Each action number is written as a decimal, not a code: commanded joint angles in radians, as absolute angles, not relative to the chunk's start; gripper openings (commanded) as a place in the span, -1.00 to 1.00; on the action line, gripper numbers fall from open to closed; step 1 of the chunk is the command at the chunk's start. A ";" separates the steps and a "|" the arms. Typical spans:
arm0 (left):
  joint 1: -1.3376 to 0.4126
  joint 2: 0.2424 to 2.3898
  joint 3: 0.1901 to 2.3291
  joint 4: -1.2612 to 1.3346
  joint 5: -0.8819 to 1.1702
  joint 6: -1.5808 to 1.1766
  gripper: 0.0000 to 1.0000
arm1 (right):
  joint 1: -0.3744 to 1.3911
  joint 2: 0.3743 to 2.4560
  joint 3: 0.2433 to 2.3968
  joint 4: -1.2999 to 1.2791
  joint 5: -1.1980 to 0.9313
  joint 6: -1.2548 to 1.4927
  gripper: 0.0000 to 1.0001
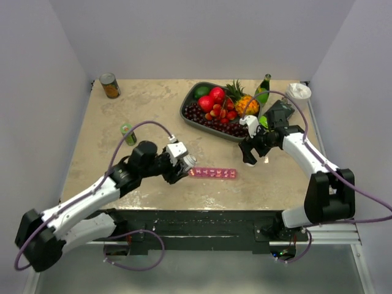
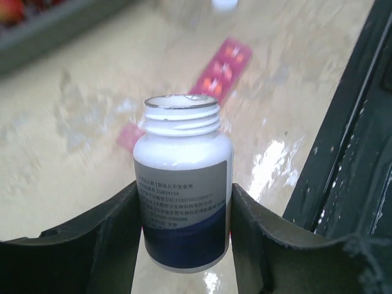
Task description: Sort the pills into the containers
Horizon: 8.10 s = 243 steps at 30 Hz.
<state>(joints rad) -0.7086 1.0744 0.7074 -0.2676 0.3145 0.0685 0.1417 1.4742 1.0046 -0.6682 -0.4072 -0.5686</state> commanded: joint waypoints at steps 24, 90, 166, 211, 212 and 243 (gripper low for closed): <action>-0.729 0.268 0.259 0.315 0.413 0.383 -1.00 | 0.138 1.215 1.039 -0.980 -0.718 -1.246 0.98; -0.729 0.365 0.273 0.258 0.454 0.423 -1.00 | 0.137 1.678 0.957 -0.666 -0.419 -1.252 -0.06; -0.856 0.969 0.423 0.592 0.457 0.153 -1.00 | 0.647 1.410 1.425 -1.023 -0.942 -0.914 -0.81; -0.857 0.945 0.416 0.624 0.388 0.048 -1.00 | 0.670 1.428 1.399 -0.990 -0.939 -0.887 -0.75; -0.859 0.946 0.416 0.635 0.390 0.040 -1.00 | 0.672 1.430 1.397 -0.977 -0.924 -0.862 -0.74; -0.859 1.077 0.466 0.732 0.129 0.043 -1.00 | 0.676 1.605 1.394 -0.822 -0.824 -0.241 0.10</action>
<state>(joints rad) -0.8532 1.0832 0.3630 0.4763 0.1616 -0.0231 0.6464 1.6012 1.3613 -0.7441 -0.7761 -0.3115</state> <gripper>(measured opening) 0.572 0.439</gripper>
